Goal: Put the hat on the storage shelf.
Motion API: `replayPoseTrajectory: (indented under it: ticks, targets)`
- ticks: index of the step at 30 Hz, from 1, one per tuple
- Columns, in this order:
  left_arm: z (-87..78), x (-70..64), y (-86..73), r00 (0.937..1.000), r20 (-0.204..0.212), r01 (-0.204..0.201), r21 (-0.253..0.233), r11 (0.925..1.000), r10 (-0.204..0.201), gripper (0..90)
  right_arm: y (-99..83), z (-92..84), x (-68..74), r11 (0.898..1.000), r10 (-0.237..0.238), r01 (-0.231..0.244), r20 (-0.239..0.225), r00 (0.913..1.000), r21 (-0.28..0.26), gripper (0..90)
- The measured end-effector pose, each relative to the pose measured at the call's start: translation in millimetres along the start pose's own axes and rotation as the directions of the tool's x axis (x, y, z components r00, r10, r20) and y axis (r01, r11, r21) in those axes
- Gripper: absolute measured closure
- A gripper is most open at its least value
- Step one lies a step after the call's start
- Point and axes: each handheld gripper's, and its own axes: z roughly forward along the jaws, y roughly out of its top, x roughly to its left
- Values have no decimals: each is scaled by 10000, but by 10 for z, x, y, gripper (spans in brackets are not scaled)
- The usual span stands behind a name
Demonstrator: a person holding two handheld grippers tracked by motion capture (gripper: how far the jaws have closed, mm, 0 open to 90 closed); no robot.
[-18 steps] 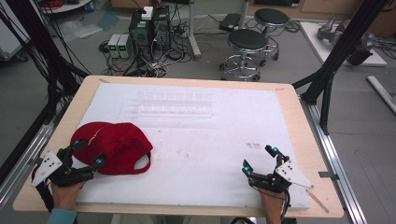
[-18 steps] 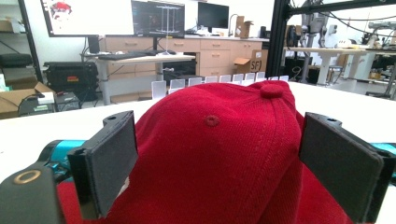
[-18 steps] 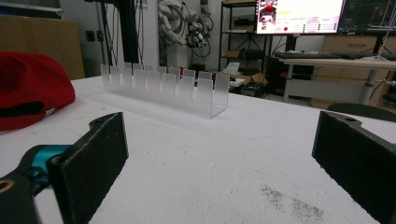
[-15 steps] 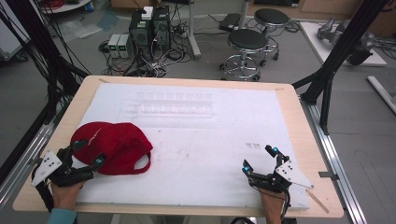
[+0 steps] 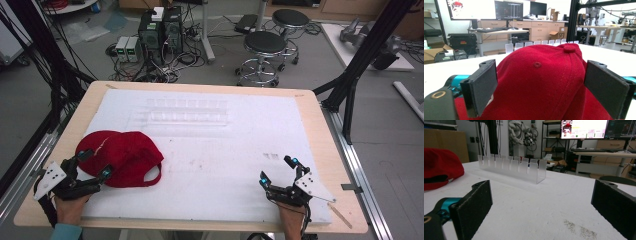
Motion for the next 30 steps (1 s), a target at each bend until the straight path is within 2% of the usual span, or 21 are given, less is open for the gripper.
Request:
replayPoseTrajectory:
  ticks: [8,15,21,23,25,27,30]
  targets:
    - [-4,0,1,10000,25,-26,12,10000,26,121,0,1,1,10000,45,-45,-13,10000,49,23]
    - [-10,38,10,9996,11,267,-3,9996,-267,117,0,-1,1,10000,6,-6,16,10000,8,23]
    - [-48,30,113,9999,-40,111,-106,9999,-111,115,-1,-1,-1,10000,27,-27,5,10000,3,23]
    - [-54,15,155,10000,-24,-6,90,10000,6,114,-1,0,0,10000,29,-29,9,10000,3,23]
    - [-49,0,204,9994,-256,-232,705,9972,250,113,-1,-1,-2,10000,45,-45,6,10000,6,23]
    - [-53,-9,250,9983,-343,-421,1120,9928,462,112,-1,-2,-3,10000,61,-61,2,10000,26,23]
    - [-63,0,329,9988,-275,-352,1478,9884,396,111,0,-2,-5,10000,85,-85,-26,10000,26,23]
